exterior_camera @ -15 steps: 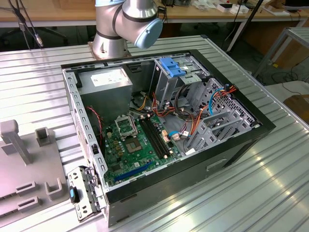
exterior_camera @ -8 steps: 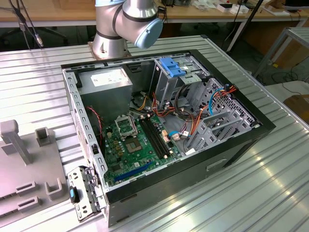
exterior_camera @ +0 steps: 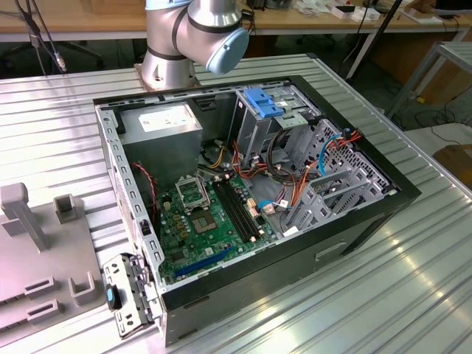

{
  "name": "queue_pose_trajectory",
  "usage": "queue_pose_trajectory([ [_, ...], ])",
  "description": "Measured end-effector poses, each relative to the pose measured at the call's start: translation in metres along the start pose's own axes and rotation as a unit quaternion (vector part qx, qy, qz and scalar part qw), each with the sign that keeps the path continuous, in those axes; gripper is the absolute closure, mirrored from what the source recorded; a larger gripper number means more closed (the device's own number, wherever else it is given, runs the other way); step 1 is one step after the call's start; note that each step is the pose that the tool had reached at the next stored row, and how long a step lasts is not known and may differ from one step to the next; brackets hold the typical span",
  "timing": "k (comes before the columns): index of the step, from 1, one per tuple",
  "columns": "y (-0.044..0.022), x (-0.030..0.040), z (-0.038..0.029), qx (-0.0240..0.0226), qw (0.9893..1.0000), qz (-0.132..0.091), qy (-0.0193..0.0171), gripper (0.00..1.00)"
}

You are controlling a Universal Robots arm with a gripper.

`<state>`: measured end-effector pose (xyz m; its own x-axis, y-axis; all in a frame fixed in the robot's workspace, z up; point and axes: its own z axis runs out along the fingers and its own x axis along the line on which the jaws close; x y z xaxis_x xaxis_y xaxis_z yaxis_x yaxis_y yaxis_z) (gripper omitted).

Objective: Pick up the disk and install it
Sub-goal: 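Pick up the disk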

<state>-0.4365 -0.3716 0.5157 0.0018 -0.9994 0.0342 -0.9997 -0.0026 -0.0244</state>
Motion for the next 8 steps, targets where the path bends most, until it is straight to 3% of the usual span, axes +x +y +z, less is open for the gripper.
queue_pose_trajectory([
  [8, -0.0038, 0.0002, 0.0001, 0.0000, 1.0000, 0.000, 0.0000, 0.63],
])
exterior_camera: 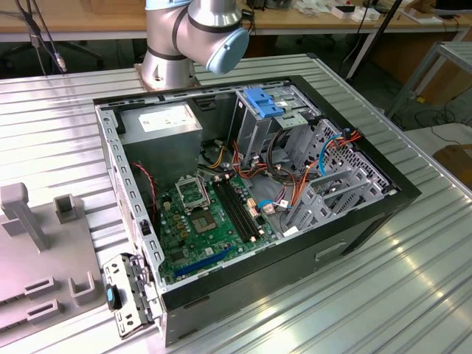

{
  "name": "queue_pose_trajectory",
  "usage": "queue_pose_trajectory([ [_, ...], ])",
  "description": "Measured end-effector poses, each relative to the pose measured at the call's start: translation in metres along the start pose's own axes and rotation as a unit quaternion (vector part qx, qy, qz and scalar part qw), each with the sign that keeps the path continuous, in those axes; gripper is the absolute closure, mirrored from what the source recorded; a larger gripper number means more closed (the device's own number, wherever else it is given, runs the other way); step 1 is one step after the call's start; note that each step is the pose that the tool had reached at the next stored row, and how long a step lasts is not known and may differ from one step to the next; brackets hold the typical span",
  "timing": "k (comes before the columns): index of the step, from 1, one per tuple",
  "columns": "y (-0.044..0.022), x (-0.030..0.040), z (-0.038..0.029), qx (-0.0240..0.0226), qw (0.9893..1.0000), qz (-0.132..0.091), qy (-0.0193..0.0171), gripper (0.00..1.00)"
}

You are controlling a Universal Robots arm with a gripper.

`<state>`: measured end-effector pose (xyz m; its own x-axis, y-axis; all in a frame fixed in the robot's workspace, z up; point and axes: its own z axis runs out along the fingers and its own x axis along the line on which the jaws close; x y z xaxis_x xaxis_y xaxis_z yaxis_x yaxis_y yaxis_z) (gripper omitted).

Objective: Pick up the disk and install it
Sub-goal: 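Pick up the disk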

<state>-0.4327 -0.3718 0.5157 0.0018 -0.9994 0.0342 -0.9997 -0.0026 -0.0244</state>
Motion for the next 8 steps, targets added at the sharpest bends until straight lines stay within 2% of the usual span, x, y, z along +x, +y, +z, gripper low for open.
queue_pose_trajectory([
  [8, -0.0050, 0.0000, 0.0001, 0.0000, 1.0000, 0.000, 0.0000, 0.63],
])
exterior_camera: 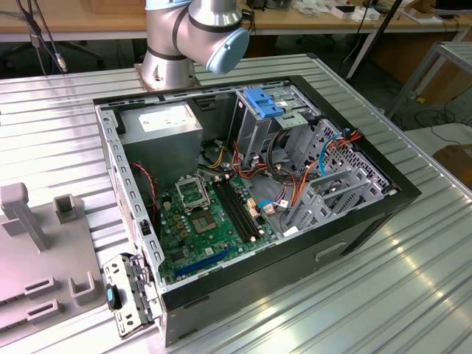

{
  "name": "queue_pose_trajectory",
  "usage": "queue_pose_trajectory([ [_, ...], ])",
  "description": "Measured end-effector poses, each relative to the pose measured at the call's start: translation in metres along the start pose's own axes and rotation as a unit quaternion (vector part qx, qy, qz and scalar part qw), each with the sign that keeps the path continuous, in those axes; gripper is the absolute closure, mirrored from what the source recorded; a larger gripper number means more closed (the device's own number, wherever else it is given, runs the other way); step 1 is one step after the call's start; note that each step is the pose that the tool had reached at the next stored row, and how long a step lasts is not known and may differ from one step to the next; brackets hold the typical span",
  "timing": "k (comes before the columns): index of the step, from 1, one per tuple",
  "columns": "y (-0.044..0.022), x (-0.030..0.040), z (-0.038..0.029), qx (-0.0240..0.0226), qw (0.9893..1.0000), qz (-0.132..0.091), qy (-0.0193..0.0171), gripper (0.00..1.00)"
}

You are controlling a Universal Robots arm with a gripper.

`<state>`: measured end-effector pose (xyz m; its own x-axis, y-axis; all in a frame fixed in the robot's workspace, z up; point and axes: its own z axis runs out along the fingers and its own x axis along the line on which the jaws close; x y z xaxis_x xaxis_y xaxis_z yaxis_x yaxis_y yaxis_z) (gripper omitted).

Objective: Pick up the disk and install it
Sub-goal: 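Pick up the disk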

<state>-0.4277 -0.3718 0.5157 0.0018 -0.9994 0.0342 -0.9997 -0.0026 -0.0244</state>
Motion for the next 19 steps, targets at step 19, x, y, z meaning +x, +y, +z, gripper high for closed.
queue_pose_trajectory([
  [19, -0.0149, 0.0001, 0.0004, 0.0000, 1.0000, 0.000, 0.0000, 0.63],
])
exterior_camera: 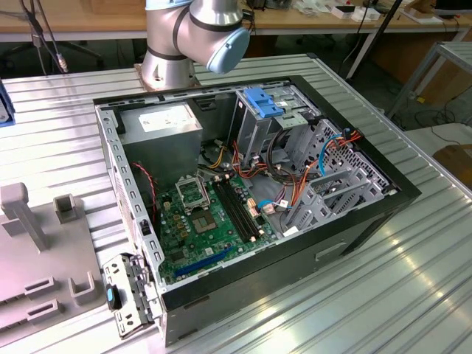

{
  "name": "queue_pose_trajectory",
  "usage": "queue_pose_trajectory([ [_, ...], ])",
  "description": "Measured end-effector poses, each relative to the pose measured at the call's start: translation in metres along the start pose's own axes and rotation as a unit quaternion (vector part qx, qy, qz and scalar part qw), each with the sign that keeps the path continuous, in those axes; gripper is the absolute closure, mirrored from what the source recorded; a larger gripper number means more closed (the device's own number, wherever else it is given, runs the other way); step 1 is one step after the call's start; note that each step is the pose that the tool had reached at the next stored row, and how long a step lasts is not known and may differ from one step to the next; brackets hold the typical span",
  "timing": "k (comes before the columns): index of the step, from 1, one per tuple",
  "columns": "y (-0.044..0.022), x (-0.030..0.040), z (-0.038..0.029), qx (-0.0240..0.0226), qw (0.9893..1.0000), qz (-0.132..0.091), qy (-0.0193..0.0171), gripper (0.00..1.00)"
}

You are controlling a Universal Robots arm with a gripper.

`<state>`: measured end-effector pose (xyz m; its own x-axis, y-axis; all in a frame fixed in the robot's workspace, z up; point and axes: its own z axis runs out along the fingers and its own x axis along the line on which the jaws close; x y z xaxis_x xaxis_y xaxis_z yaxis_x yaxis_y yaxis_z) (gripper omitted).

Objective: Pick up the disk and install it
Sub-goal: 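Pick up the disk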

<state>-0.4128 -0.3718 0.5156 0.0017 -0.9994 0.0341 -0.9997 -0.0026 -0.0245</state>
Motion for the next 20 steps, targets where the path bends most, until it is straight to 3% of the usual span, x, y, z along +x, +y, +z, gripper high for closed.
queue_pose_trajectory([
  [20, -0.0140, 0.0000, 0.0003, 0.0000, 1.0000, 0.000, 0.0000, 0.63],
])
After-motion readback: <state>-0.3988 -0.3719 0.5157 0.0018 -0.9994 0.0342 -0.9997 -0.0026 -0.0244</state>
